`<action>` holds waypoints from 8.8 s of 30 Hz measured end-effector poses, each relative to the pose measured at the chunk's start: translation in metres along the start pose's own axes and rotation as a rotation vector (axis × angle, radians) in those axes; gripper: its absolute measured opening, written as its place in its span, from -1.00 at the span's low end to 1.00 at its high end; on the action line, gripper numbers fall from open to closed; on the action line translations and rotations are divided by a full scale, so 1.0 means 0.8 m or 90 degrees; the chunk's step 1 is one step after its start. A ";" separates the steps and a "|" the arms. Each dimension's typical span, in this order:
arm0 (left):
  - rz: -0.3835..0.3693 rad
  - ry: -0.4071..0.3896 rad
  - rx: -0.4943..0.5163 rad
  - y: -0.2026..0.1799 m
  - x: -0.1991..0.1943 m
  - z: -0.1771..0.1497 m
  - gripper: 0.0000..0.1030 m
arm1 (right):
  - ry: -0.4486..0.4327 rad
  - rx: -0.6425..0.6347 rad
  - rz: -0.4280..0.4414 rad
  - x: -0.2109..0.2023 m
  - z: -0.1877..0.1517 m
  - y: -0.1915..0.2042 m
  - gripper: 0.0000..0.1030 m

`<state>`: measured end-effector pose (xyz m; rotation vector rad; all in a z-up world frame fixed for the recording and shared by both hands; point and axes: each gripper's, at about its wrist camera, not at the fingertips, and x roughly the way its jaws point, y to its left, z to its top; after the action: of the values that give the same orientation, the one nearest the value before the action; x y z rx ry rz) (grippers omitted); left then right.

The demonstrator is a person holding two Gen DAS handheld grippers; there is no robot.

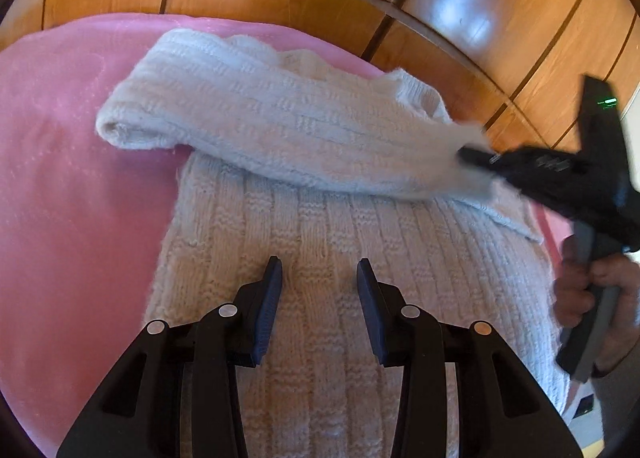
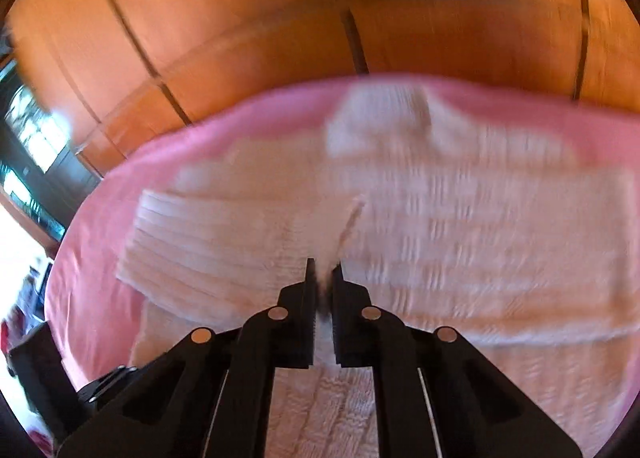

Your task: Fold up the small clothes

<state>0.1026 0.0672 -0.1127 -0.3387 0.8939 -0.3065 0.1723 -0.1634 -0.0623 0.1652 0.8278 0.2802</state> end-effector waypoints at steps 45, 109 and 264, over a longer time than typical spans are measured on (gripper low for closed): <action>0.087 -0.017 0.040 -0.002 0.097 0.188 -0.26 | -0.034 0.028 -0.152 0.019 -0.046 -0.127 0.33; 0.166 0.016 0.043 0.007 -0.007 0.047 0.38 | -0.009 0.015 -0.132 -0.026 -0.061 -0.120 0.95; 0.228 -0.029 0.220 -0.049 -0.054 -0.038 0.38 | -0.085 -0.008 -0.159 -0.190 -0.192 -0.112 0.54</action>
<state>0.0484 0.0441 -0.0837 0.1348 0.8213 -0.1167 -0.0233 -0.2903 -0.0806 0.0662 0.7050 0.0388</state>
